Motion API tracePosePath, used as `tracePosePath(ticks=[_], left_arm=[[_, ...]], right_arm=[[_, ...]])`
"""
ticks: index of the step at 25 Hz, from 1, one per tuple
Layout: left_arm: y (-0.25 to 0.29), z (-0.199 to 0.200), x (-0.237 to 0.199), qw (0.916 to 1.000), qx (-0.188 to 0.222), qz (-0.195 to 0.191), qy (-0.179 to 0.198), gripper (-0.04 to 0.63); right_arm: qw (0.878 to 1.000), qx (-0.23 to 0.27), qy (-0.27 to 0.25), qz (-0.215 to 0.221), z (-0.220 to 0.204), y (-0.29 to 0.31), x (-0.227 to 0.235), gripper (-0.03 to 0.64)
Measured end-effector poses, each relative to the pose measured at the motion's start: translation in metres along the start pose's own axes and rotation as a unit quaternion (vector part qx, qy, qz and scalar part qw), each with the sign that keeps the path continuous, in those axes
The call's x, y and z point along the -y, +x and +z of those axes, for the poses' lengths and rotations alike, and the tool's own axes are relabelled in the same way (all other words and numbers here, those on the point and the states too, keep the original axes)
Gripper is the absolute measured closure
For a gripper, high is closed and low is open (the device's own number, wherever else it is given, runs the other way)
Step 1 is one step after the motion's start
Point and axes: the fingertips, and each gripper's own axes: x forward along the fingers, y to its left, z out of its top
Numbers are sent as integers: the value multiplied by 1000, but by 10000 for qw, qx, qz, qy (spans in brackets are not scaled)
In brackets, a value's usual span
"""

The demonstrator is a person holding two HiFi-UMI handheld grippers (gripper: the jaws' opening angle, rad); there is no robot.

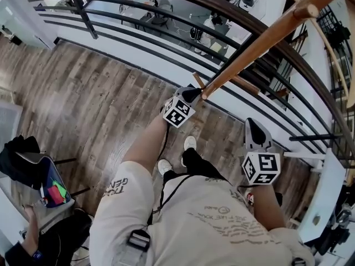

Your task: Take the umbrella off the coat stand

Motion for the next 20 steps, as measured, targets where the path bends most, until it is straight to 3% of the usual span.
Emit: tracePosePath(ticks=[10,13,20], left_arm=[[22,-7,-10,9992,-262,-88,295,544],[26,-7,-9,9985,-321,-151,410,584],[13,-9,-10,9983,-385,-406,171,592]], right_arm=[[9999,-120,-81,-93,0,5,4,614],[9998,-137,-61,-106,0,7,3,614],[9998,-120,-6,-131,2,6,-3,615]])
